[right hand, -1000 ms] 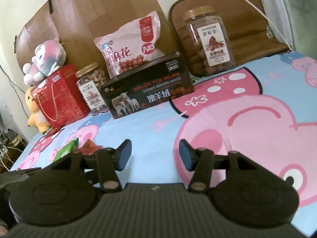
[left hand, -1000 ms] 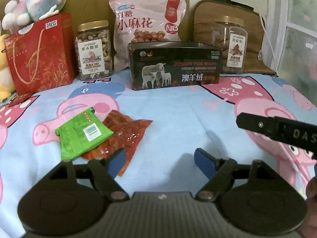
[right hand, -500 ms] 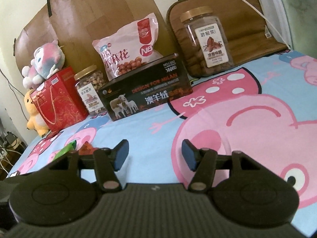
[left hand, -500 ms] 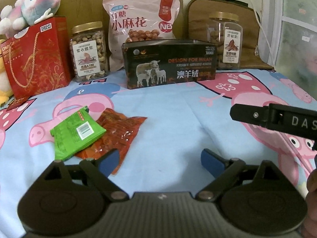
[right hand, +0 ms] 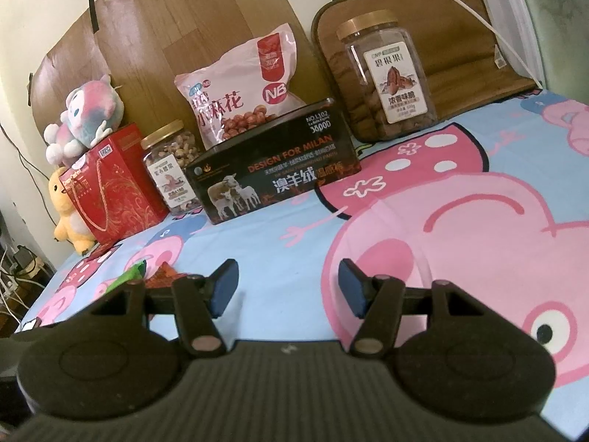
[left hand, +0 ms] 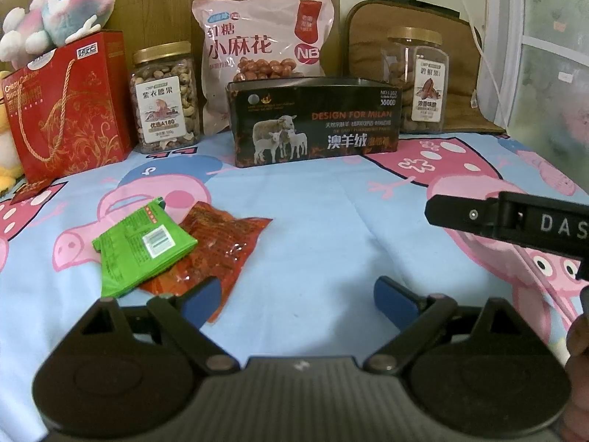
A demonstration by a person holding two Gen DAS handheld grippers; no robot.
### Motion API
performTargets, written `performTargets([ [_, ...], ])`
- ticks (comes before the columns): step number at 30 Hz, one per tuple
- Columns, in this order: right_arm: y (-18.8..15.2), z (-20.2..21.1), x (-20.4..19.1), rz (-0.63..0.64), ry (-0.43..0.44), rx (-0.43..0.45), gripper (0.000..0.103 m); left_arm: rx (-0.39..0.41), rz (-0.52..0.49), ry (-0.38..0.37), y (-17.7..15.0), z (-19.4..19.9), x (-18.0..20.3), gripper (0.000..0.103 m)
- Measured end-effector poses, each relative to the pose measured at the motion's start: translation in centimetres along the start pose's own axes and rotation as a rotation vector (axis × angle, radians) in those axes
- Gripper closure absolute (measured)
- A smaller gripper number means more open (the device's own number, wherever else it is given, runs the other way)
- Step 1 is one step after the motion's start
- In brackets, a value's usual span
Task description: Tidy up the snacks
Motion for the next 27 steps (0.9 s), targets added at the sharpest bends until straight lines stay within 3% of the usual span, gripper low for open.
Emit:
performTargets([
  [27, -0.09, 0.05, 0.16, -0.010, 0.003, -0.005, 0.038, 0.018, -0.014, 0.009, -0.23, 0.40, 0.24, 0.009],
])
Point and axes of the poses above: each gripper's, at about its wrist camera, not at the fingertips, and z roughly against the way its jaws point, x to its right, y to its top, the point moved 2 cm from there along -z, roughly the way its jaws point, and after that the axes turned 8 degrees about -x, right-handed, at the moved point
